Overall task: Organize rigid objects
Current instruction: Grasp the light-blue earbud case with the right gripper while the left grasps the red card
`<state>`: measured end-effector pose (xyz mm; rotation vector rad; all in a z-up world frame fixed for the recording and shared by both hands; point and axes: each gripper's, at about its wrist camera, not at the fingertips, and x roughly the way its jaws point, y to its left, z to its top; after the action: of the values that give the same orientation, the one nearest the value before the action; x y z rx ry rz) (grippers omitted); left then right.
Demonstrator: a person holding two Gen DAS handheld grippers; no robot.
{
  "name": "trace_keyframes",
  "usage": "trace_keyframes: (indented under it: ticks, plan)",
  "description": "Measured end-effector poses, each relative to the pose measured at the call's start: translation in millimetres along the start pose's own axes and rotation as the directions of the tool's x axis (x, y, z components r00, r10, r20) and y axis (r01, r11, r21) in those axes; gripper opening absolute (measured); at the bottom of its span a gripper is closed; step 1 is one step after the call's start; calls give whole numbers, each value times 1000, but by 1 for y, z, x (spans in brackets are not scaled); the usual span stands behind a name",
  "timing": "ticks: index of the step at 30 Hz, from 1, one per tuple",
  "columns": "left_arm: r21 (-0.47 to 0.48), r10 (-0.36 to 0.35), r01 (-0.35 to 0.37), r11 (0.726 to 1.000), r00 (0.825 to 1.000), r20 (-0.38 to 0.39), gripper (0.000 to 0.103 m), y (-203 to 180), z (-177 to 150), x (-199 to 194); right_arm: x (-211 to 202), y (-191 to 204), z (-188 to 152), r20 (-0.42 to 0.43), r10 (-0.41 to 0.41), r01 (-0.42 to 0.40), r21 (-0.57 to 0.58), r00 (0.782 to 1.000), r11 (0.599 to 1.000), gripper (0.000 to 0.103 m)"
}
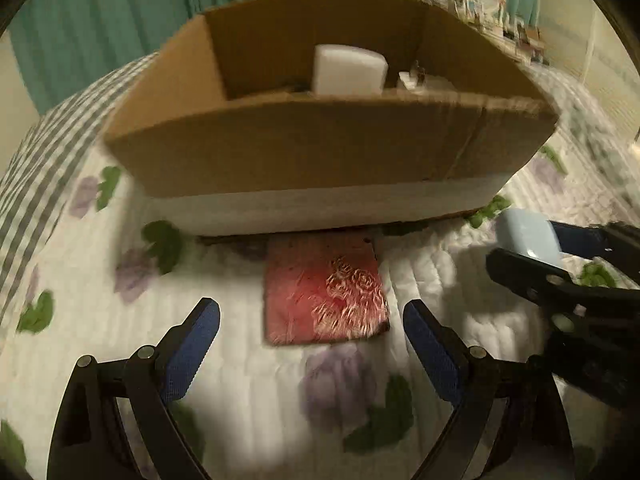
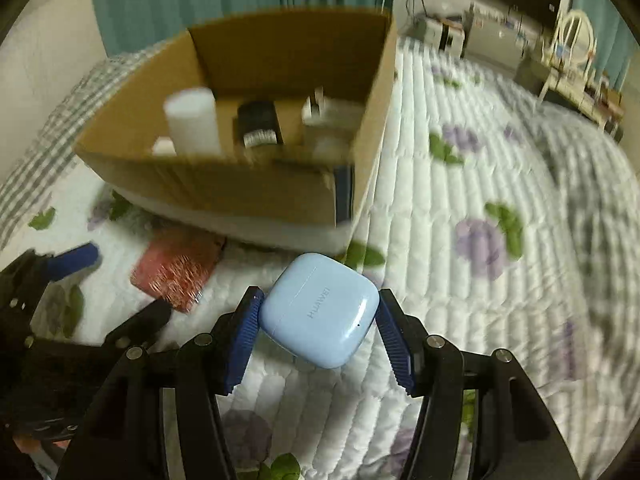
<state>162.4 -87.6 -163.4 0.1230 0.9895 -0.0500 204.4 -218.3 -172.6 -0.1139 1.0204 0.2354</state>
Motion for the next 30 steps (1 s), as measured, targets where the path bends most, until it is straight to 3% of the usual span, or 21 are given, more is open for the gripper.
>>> trace_keyframes:
  ticks: [3,9,10,11,12,13,19,26,30]
  plan:
    - [-24,14,-14,1000,1000,-18,95,-1,3,20,5,-5,0,-19,18,-17,31,1000,999,57]
    - [-53,62,-61,997,998,17,93,-4,13,40,5,-14,-2,-18,28,-27,64,999,998,57]
    - [-54,62,-61,997,998,17,92,-4,13,40,3,-14,-1,-10,24,-23,68,1000,997,57]
    - [-50,57,-56,997,998,22,83,-4,13,37,-1,-16,-4,1,19,-19,70,1000,997,57]
    - [-49,41,-39,998,999,23,72,-3,11,34,-5,-16,-5,11,15,-16,71,1000,997,57]
    - [-49,36,-35,998,999,21,70,-4,9,29,-8,-16,-6,21,8,-10,71,1000,997,57]
    - [-105,-40,43,994,999,25,70,18,-7,-1,-16,-13,-13,47,-22,19,65,999,998,57]
    - [-130,-65,78,988,993,100,70,43,-24,-57,-61,1,-21,147,-11,1,66,989,998,57]
    - [-130,-86,109,985,982,170,70,57,-15,-91,-85,10,-18,178,-23,12,59,984,998,57]
